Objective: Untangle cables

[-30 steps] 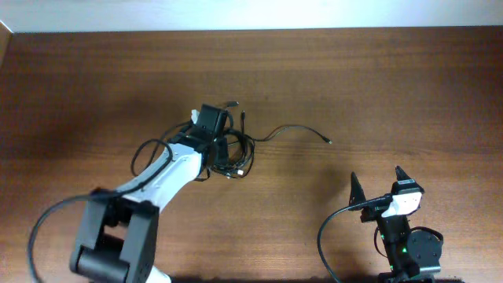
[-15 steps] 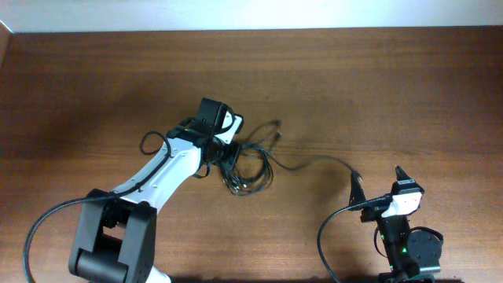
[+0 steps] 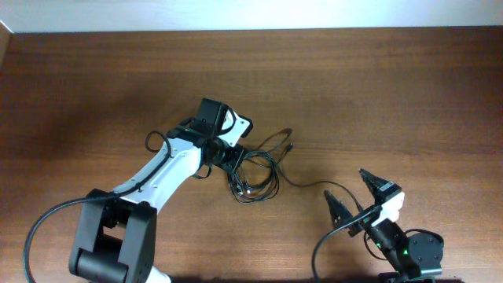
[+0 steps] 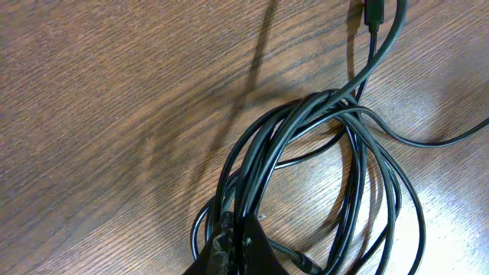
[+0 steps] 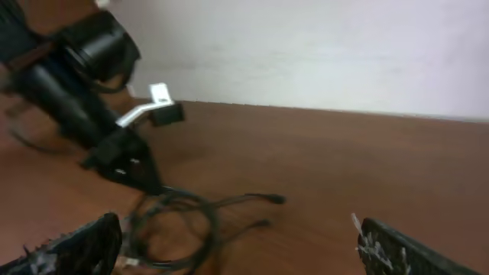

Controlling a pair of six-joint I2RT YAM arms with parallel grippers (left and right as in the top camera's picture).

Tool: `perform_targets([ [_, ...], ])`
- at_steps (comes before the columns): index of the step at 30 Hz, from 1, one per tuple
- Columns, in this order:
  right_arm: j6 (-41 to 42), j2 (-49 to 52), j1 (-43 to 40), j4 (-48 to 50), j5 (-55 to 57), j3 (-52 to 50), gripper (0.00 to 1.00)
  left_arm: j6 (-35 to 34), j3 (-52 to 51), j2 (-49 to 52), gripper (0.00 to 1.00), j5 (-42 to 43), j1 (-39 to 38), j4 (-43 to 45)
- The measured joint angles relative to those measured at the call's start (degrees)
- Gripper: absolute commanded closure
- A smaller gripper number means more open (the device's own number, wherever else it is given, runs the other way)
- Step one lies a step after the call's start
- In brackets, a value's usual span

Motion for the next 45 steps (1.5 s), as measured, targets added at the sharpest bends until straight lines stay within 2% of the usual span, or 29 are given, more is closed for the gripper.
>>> perform_targets([
  [1,5.0,0.0,0.0,-0.3,-1.3,0.4,0.02,-0.2,0.0,0.0,0.42,0.0,0.0,0.1],
  [2,7.4,0.0,0.0,-0.6,-2.0,1.9,0.02,-0.6,0.0,0.0,0.35,0.2,0.0,0.7],
  [5,11.3,0.0,-0.9,-3.6,-2.6,10.2,0.02,-0.8,0.0,0.0,0.36,0.2,0.0,1.1],
  [6,11.8,0.1,-1.4,-7.3,-2.7,13.7,0.02,-0.9,0.0,0.0,0.32,0.2,0.0,1.1],
  [7,12.6,1.0,-2.0,-11.4,-2.9,17.4,0.02,-0.9,0.0,0.0,0.32,0.2,0.0,1.1],
  [9,13.0,6.0,-3.1,-16.7,-3.5,23.1,0.02,-3.2,-0.2,0.0,0.49,-2.1,0.0,1.5],
  [11,12.9,15.1,-3.4,-22.2,-5.3,29.3,0.02,-5.6,-0.8,0.0,0.51,-4.1,0.0,2.4],
  [14,13.0,30.4,-3.5,-25.5,-11.2,35.0,0.02,-6.4,-1.2,0.3,0.58,-5.1,0.0,3.3],
  [15,12.9,37.1,-3.5,-25.4,-15.5,36.5,0.02,-6.9,-1.2,1.5,0.60,-5.4,0.0,3.9],
  [18,13.0,47.0,-3.6,-24.2,-27.8,37.5,0.02,-8.0,-1.3,3.8,0.64,-5.5,0.0,4.1],
  [21,13.2,54.7,-3.6,-24.5,-36.6,37.6,0.13,-8.5,-1.3,4.0,0.83,-5.5,0.0,1.5],
  [23,13.6,57.0,-3.6,-24.5,-37.4,37.6,0.21,-8.7,-1.3,4.0,0.91,-5.5,0.0,1.0],
  [24,13.6,58.1,-3.6,-24.9,-37.2,37.6,0.23,-9.0,-1.3,4.0,1.00,-5.5,0.0,0.8],
  [26,13.7,59.8,-3.6,-26.9,-34.8,37.7,0.28,-8.9,-1.3,4.0,1.00,-5.4,0.0,0.9],
  [27,13.8,60.3,-3.6,-27.5,-32.7,37.7,0.35,-9.0,-1.3,4.0,1.00,-4.5,0.0,1.3],
  [31,17.9,61.7,-3.6,-27.4,-24.4,37.6,0.37,-6.8,-1.3,4.0,1.00,-1.4,0.0,1.8],
  [34,22.3,65.7,-3.3,-27.4,-21.6,37.1,0.41,-2.8,-1.3,4.0,1.00,4.5,0.0,2.4],
  [36,25.8,68.8,-1.6,-25.8,-20.3,37.0,0.42,-1.0,-1.3,4.0,1.00,7.6,0.0,2.5],
  [39,33.9,75.8,3.3,-18.6,-18.8,36.8,0.51,1.4,-1.3,4.0,1.00,12.6,0.0,2.7],
  [41,42.5,80.9,8.4,-13.3,-16.4,36.7,0.52,2.5,-1.3,4.0,1.00,15.7,0.0,2.6],
  [43,53.7,86.1,14.3,-3.4,-11.5,36.5,0.52,2.9,-1.3,4.0,1.00,17.4,0.0,3.0],
  [45,59.6,89.2,18.1,4.2,-7.3,36.3,0.53,3.1,-1.3,4.0,1.00,18.0,0.0,3.1],
])
